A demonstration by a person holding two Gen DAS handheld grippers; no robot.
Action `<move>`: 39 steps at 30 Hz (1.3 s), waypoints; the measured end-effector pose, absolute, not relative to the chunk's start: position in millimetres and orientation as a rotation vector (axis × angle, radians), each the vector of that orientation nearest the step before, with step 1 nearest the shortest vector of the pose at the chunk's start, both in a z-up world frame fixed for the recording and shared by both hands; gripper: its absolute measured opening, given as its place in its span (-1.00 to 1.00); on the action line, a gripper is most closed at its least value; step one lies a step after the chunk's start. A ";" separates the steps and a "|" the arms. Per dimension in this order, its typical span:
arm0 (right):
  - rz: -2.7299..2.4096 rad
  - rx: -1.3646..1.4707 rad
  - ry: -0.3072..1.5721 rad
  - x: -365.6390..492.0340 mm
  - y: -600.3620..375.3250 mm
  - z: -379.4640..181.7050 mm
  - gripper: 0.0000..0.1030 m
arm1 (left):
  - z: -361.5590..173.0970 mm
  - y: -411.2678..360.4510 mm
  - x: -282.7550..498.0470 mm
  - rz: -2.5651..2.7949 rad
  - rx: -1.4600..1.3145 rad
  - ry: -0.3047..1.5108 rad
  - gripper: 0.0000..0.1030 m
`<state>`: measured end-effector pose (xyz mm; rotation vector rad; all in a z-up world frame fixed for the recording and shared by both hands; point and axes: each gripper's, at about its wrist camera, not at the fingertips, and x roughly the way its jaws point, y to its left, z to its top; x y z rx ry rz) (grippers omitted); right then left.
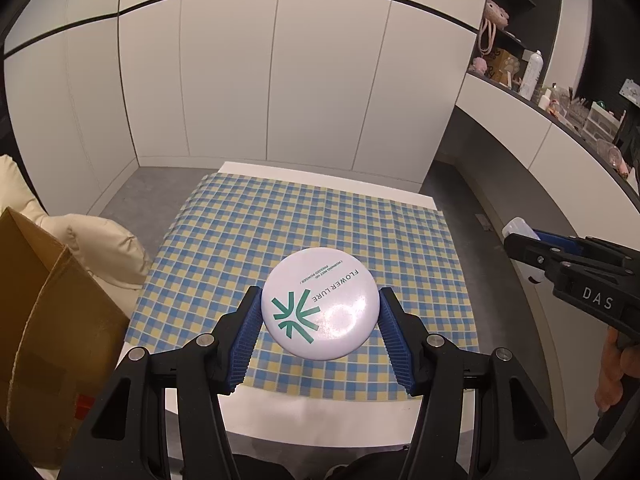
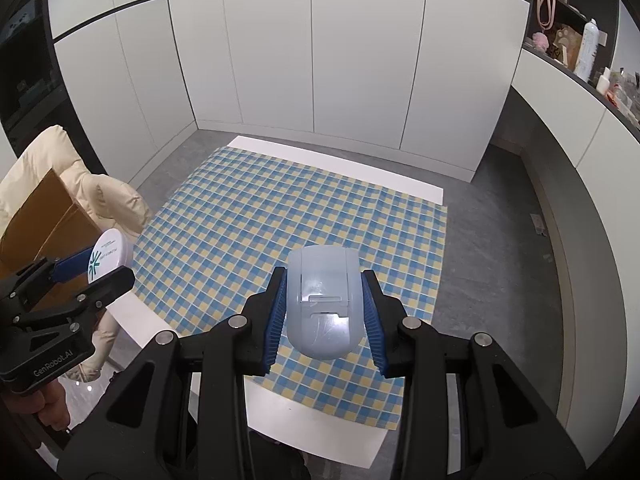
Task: Organize objects
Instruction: 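Lift the white compact with the left gripper while the right lifts the grey case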
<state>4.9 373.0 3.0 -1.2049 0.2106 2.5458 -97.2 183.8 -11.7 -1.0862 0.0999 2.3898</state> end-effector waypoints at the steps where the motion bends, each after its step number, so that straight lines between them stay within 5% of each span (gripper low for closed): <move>1: 2.549 -1.203 0.208 3.2 370.9 3.4 -0.27 | -11.7 181.9 -97.9 2.394 -1.086 0.096 0.11; 39: 2.638 -1.215 0.184 -47.8 311.2 5.6 -0.27 | -7.2 109.0 -110.7 2.504 -1.091 0.008 0.11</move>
